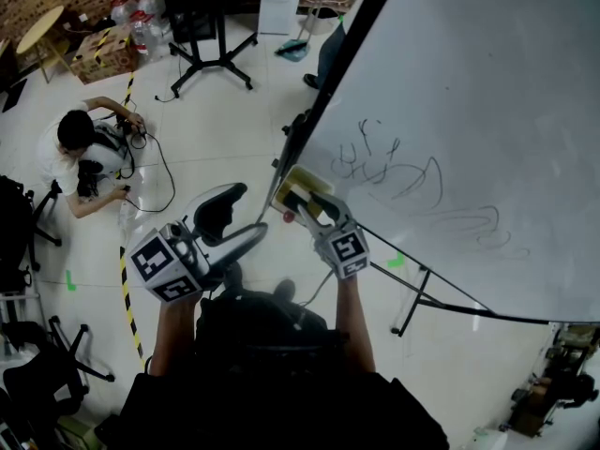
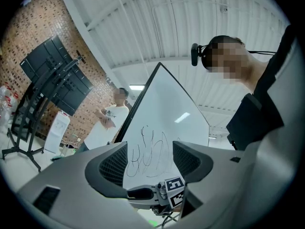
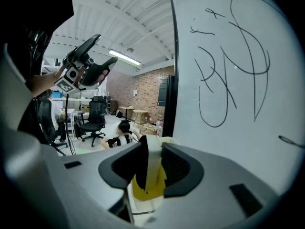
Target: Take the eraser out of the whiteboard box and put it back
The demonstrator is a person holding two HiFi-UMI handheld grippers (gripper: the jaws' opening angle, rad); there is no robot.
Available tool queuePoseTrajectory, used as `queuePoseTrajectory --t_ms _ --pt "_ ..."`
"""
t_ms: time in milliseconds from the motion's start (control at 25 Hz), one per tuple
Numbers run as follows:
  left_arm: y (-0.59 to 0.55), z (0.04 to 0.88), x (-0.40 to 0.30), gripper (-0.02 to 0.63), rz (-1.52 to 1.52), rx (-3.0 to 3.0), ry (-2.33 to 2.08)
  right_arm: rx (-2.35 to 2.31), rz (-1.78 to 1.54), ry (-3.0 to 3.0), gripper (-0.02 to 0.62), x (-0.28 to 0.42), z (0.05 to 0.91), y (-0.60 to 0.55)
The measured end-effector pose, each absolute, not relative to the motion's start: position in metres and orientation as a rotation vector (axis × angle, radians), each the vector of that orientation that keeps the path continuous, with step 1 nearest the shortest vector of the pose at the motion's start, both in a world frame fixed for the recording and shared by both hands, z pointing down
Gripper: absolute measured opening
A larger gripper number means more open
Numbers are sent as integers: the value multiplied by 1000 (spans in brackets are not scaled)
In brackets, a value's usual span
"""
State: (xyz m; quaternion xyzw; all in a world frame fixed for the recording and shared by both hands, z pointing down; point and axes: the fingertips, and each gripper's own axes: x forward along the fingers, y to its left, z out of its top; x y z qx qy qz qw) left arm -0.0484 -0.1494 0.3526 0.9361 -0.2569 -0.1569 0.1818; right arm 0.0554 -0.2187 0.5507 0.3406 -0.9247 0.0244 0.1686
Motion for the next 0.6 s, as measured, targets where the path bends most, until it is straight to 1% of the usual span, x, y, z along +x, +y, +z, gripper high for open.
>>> queuePoseTrajectory --t_ms 600 --pt "-153 356 -48 291 -441 2637 -725 968 18 -2595 156 55 563 -218"
